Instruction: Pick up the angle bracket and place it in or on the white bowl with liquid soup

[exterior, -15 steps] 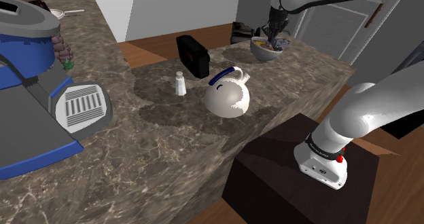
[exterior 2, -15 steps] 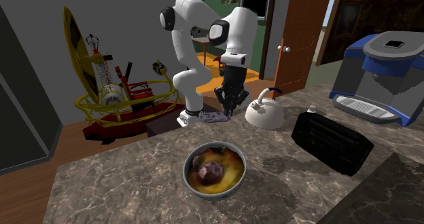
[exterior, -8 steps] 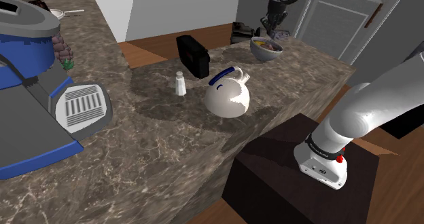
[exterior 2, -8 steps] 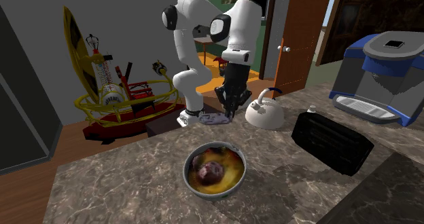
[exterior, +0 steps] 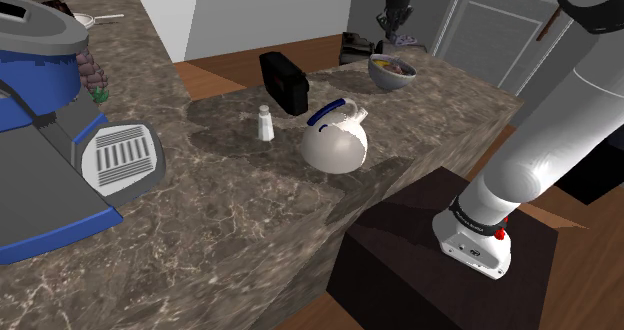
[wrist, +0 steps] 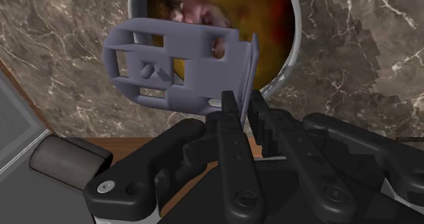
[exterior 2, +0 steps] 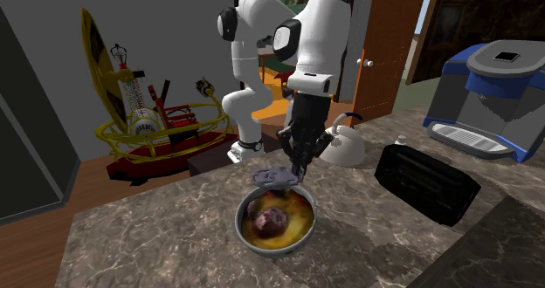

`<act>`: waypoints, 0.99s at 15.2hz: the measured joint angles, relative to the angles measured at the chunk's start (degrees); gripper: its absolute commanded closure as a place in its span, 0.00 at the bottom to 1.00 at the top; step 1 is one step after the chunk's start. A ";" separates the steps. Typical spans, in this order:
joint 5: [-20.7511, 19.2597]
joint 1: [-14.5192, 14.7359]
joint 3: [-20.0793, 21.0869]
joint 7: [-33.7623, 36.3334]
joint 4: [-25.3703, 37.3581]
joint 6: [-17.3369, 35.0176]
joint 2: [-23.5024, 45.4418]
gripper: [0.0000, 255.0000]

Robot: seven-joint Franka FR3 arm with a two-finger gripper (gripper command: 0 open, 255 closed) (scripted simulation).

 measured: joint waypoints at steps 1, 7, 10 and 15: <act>0.19 -0.10 -0.13 -0.19 0.28 0.48 0.72 1.00; 0.04 -0.38 -0.45 0.30 -2.60 4.53 1.88 1.00; -0.12 -0.53 -0.60 0.71 -4.38 6.92 2.53 1.00; -0.46 -0.63 -0.70 1.52 -6.91 10.10 3.27 1.00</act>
